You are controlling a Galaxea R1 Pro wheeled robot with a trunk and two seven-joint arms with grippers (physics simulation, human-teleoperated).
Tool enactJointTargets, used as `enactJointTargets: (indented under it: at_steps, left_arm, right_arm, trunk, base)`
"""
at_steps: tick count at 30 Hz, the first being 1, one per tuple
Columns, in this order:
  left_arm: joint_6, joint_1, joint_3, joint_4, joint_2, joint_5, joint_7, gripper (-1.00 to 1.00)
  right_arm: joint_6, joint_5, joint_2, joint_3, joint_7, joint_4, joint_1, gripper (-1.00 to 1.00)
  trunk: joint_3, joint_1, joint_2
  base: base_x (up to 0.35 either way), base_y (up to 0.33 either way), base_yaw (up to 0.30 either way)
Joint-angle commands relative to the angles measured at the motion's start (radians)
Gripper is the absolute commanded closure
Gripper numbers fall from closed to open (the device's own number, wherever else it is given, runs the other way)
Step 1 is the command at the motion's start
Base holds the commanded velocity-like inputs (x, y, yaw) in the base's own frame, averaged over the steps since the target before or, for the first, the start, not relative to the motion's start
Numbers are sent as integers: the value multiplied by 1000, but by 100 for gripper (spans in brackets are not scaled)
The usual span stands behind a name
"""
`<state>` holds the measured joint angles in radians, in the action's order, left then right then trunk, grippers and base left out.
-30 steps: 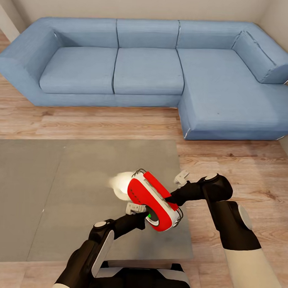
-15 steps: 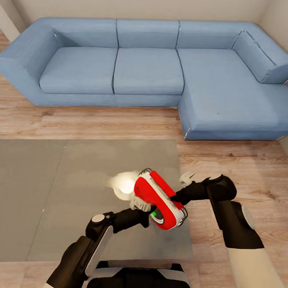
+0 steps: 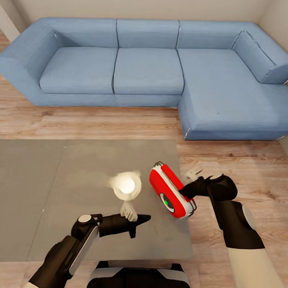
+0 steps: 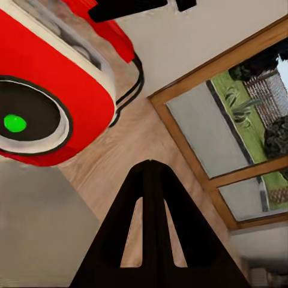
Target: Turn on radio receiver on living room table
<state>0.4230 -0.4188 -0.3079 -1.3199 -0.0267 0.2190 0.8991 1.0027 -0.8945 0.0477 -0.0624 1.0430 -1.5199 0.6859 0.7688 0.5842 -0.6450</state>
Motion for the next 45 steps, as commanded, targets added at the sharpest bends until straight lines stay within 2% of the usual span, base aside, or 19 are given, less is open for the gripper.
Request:
enactJointTargets:
  at_steps: [1,2,5,6,9,12,15,16,18,19,22,24,45]
  left_arm:
    - [0,0,0,8,-1,0,-5,100]
    - [0,0,0,56,-5,-2,-28,100]
    - [-2,0,-1,125,-4,-7,-44,100]
    - [-17,0,-1,174,-3,-9,-48,100]
    - [-84,0,0,238,-2,-7,-50,100]
    - [-115,0,1,274,-1,-7,-51,100]
    - [-123,0,3,285,-1,-8,-53,100]
    - [-124,0,3,288,-1,-8,-65,100]
    - [-125,0,3,289,-1,-8,-81,100]
    - [-125,0,3,289,0,-7,-83,100]
    - [-125,0,3,289,0,-7,-90,100]
    - [-125,0,3,289,0,-6,-91,100]
    - [-131,0,6,294,0,2,-92,100]
  right_arm:
    - [6,9,0,-2,-8,-1,0,100]
    - [9,9,-2,-6,-43,-4,0,100]
    - [9,9,-2,-8,-86,-5,0,100]
    - [10,9,-5,-8,-114,-5,0,100]
    - [11,9,-13,-8,-134,-6,0,100]
    - [12,9,-20,-13,-140,-7,0,100]
    - [23,9,-23,-53,-146,-7,0,100]
    - [45,9,-24,-85,-165,-7,0,100]
    - [45,9,-28,-98,-185,-6,0,100]
    - [45,9,-32,-99,-187,-6,0,100]
    - [45,9,-64,-103,-195,-6,0,100]
    - [45,9,-73,-104,-197,-6,0,100]
    - [45,10,-78,-104,-195,-6,0,100]
  trunk:
    - [0,0,0]
    - [0,0,0]
    - [0,0,0]
    - [0,0,0]
    - [0,0,0]
    - [0,0,0]
    - [0,0,0]
    - [0,0,0]
    - [0,0,0]
    - [0,0,0]
    - [0,0,0]
    - [0,0,0]
    - [0,0,0]
  base:
    - [0,0,0]
    - [0,0,0]
    - [0,0,0]
    - [0,0,0]
    - [0,0,0]
    - [0,0,0]
    - [0,0,0]
    - [0,0,0]
    - [0,0,0]
    - [0,0,0]
    - [0,0,0]
    - [0,0,0]
    - [0,0,0]
